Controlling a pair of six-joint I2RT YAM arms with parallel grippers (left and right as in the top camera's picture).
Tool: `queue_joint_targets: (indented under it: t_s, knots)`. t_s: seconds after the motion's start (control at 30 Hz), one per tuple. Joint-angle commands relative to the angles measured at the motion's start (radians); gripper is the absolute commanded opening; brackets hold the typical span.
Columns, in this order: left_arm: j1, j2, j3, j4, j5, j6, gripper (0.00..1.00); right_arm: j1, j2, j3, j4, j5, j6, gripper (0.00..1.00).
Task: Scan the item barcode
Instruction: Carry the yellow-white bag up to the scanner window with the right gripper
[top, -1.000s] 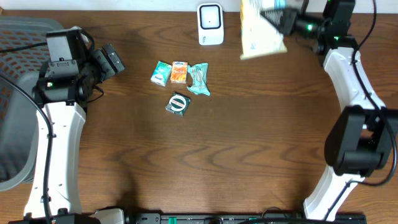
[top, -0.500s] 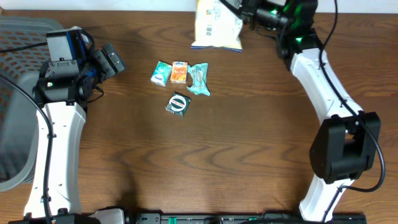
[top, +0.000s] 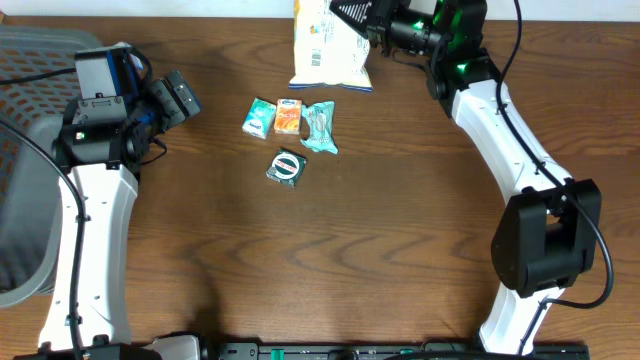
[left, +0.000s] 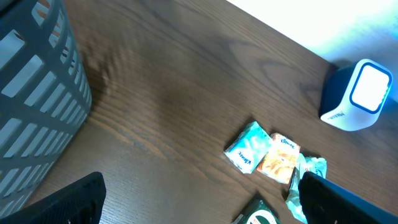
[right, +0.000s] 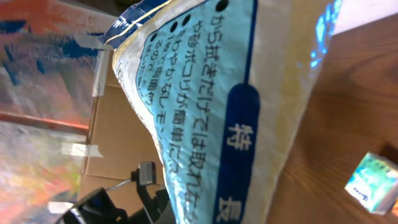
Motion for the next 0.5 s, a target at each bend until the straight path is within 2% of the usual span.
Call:
queue_joint_targets:
  t_s: [0.0, 0.47]
  knots:
    - [0.002, 0.002, 0.003, -0.002, -0.013, 0.003, 0.98, 0.002, -0.007, 0.008, 0.002, -0.003, -0.088, 0.01]
    - [0.002, 0.002, 0.003, -0.003, -0.013, 0.003, 0.98, 0.002, -0.007, 0.008, -0.096, -0.004, -0.170, 0.01]
